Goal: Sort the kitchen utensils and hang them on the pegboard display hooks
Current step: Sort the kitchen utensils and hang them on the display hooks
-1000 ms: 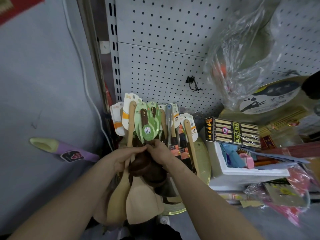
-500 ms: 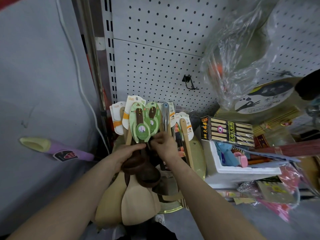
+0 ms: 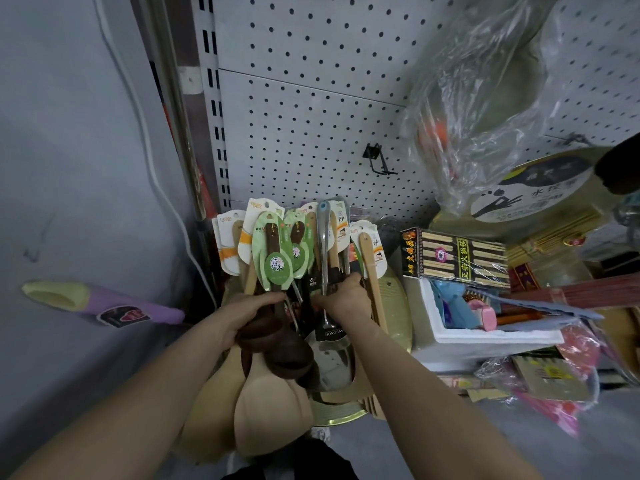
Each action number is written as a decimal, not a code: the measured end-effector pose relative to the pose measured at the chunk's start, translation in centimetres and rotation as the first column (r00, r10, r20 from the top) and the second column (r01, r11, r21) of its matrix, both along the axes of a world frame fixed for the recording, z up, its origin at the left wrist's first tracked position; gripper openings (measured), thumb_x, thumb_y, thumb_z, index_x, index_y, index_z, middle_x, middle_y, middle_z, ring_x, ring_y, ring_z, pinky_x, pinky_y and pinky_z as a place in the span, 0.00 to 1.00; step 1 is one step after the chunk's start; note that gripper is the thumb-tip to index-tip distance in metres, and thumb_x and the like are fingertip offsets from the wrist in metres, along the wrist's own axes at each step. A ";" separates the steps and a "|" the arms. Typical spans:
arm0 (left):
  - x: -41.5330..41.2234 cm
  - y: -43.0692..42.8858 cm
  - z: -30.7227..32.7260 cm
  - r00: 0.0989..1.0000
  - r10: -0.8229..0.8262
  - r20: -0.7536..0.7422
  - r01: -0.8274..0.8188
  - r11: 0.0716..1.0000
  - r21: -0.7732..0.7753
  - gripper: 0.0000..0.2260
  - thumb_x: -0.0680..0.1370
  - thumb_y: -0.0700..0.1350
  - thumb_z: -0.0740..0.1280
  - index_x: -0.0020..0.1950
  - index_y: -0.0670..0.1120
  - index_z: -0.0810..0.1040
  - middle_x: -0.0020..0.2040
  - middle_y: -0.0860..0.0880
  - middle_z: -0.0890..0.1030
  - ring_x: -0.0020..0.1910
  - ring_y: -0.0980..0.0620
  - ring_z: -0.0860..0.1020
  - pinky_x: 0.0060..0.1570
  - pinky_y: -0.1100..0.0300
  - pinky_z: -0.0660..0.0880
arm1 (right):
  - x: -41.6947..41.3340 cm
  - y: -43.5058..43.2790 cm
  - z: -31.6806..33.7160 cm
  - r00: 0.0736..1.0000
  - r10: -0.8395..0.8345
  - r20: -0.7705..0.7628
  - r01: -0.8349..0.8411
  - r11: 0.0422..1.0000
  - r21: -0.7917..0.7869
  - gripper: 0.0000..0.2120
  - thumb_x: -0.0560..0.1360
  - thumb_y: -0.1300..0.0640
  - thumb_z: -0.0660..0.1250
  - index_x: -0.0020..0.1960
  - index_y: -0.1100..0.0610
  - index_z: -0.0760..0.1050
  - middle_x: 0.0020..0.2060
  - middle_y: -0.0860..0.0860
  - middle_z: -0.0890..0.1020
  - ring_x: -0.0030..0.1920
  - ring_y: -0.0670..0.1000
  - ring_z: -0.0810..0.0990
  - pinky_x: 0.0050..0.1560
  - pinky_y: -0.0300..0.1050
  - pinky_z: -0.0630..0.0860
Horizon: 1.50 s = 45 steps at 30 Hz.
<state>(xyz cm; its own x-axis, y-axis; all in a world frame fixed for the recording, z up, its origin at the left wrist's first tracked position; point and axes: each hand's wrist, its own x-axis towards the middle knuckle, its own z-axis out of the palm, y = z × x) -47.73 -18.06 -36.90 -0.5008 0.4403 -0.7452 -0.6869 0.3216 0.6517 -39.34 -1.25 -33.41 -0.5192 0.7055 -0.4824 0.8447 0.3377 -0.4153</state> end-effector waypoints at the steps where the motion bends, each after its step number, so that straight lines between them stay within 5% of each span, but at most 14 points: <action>1: -0.2 -0.1 0.1 1.000 0.000 -0.006 0.000 1.000 -0.003 0.20 0.68 0.50 0.77 0.54 0.41 0.82 0.37 0.43 0.84 0.40 0.45 0.82 0.37 0.59 0.76 | -0.2 -0.1 0.2 1.000 0.005 0.015 -0.005 1.000 0.005 0.33 0.70 0.49 0.76 0.65 0.61 0.62 0.56 0.57 0.79 0.57 0.60 0.80 0.55 0.52 0.78; 4: -0.9 -0.5 0.0 0.999 0.014 -0.033 -0.013 1.000 0.013 0.25 0.64 0.52 0.79 0.56 0.44 0.81 0.47 0.42 0.85 0.47 0.44 0.83 0.45 0.56 0.79 | -0.9 0.1 0.6 1.000 -0.026 -0.002 0.026 0.995 -0.093 0.25 0.68 0.51 0.73 0.61 0.59 0.71 0.51 0.54 0.80 0.53 0.58 0.80 0.58 0.54 0.78; 8: -2.1 -0.9 1.3 1.000 -0.010 0.012 0.008 0.995 0.104 0.31 0.59 0.56 0.80 0.58 0.47 0.81 0.52 0.43 0.84 0.53 0.45 0.83 0.60 0.50 0.76 | -0.9 0.6 1.2 0.985 -0.073 -0.154 0.039 0.976 -0.213 0.14 0.66 0.55 0.73 0.49 0.56 0.77 0.44 0.53 0.82 0.43 0.53 0.80 0.48 0.49 0.81; 11: -2.7 -0.7 3.0 0.999 -0.013 0.052 0.003 0.981 0.194 0.25 0.66 0.53 0.77 0.60 0.46 0.81 0.55 0.41 0.83 0.55 0.45 0.82 0.64 0.53 0.73 | -0.8 0.5 2.2 0.962 -0.098 -0.256 0.022 0.958 -0.285 0.20 0.66 0.52 0.76 0.55 0.57 0.77 0.47 0.53 0.83 0.46 0.52 0.80 0.47 0.44 0.78; 14: -2.4 -0.1 4.3 0.998 -0.036 0.061 0.018 0.962 0.272 0.23 0.68 0.53 0.76 0.60 0.45 0.81 0.54 0.41 0.83 0.56 0.45 0.81 0.61 0.54 0.73 | -0.7 0.5 2.4 0.919 -0.181 -0.350 0.016 0.904 -0.427 0.33 0.59 0.46 0.78 0.61 0.56 0.75 0.48 0.53 0.85 0.49 0.54 0.83 0.57 0.54 0.79; 19: -1.6 1.4 5.6 0.995 -0.097 -0.006 0.092 0.924 0.371 0.26 0.69 0.54 0.76 0.64 0.48 0.78 0.60 0.43 0.81 0.60 0.44 0.80 0.65 0.50 0.71 | 1.3 0.8 4.9 0.845 -0.308 -0.436 -0.062 0.755 -0.653 0.10 0.74 0.62 0.72 0.53 0.62 0.77 0.37 0.57 0.84 0.36 0.55 0.82 0.41 0.49 0.81; 23: -0.2 2.5 6.0 0.987 -0.157 -0.015 0.151 0.918 0.366 0.28 0.66 0.56 0.78 0.63 0.47 0.79 0.60 0.41 0.81 0.59 0.42 0.79 0.66 0.49 0.70 | 3.3 1.0 5.3 0.813 -0.350 -0.465 -0.043 0.761 -0.647 0.12 0.73 0.63 0.72 0.56 0.63 0.78 0.41 0.58 0.85 0.39 0.54 0.84 0.45 0.48 0.82; 28: 2.5 3.8 6.3 0.982 -0.186 -0.035 0.186 0.906 0.380 0.25 0.69 0.51 0.75 0.64 0.45 0.78 0.59 0.40 0.81 0.60 0.40 0.79 0.69 0.47 0.67 | 6.7 1.1 5.7 0.773 -0.395 -0.497 -0.003 0.780 -0.626 0.15 0.74 0.65 0.72 0.58 0.69 0.76 0.37 0.57 0.83 0.34 0.52 0.82 0.37 0.43 0.80; 32: 5.3 4.2 6.2 0.977 -0.207 -0.048 0.210 0.911 0.355 0.40 0.60 0.56 0.81 0.68 0.43 0.73 0.58 0.39 0.81 0.58 0.40 0.79 0.53 0.56 0.77 | 9.8 1.4 6.0 0.778 -0.387 -0.495 -0.020 0.772 -0.635 0.09 0.75 0.65 0.71 0.54 0.64 0.77 0.36 0.56 0.83 0.35 0.52 0.81 0.41 0.47 0.80; 34: 6.8 4.4 5.9 0.966 -0.256 -0.042 0.255 0.906 0.338 0.47 0.53 0.60 0.82 0.67 0.40 0.75 0.49 0.38 0.83 0.51 0.38 0.82 0.48 0.57 0.76 | 11.6 1.6 6.2 0.790 -0.398 -0.466 -0.006 0.756 -0.655 0.06 0.75 0.64 0.71 0.51 0.61 0.77 0.36 0.57 0.82 0.33 0.52 0.80 0.39 0.46 0.80; 36: 8.3 4.7 5.5 0.966 -0.258 -0.025 0.250 0.898 0.364 0.44 0.54 0.57 0.82 0.65 0.39 0.76 0.45 0.38 0.84 0.46 0.39 0.82 0.48 0.56 0.76 | 13.2 1.8 6.4 0.799 -0.419 -0.432 0.018 0.735 -0.678 0.07 0.75 0.64 0.71 0.51 0.60 0.77 0.36 0.57 0.82 0.32 0.51 0.81 0.36 0.44 0.80; 38: 10.5 5.4 5.8 0.978 -0.207 -0.032 0.205 0.919 0.338 0.36 0.58 0.52 0.81 0.63 0.42 0.78 0.52 0.38 0.83 0.53 0.39 0.81 0.53 0.55 0.76 | 15.3 2.2 6.3 0.794 -0.423 -0.437 0.022 0.738 -0.674 0.06 0.75 0.64 0.71 0.51 0.60 0.76 0.35 0.57 0.82 0.30 0.50 0.81 0.35 0.43 0.80; 41: 14.3 6.5 6.8 0.981 -0.185 -0.052 0.193 0.939 0.285 0.29 0.61 0.50 0.78 0.59 0.41 0.80 0.51 0.38 0.83 0.50 0.40 0.82 0.47 0.56 0.77 | 19.0 3.1 6.2 0.781 -0.436 -0.447 0.040 0.750 -0.661 0.07 0.75 0.64 0.71 0.52 0.61 0.77 0.39 0.60 0.82 0.34 0.54 0.81 0.37 0.45 0.80; 45: 20.2 8.8 7.8 0.981 -0.196 -0.003 0.187 0.934 0.305 0.24 0.66 0.48 0.77 0.59 0.42 0.81 0.53 0.39 0.83 0.56 0.39 0.81 0.63 0.49 0.74 | 25.7 5.4 6.7 0.780 -0.411 -0.472 0.037 0.783 -0.621 0.02 0.76 0.64 0.70 0.44 0.61 0.78 0.32 0.57 0.82 0.29 0.51 0.79 0.32 0.40 0.79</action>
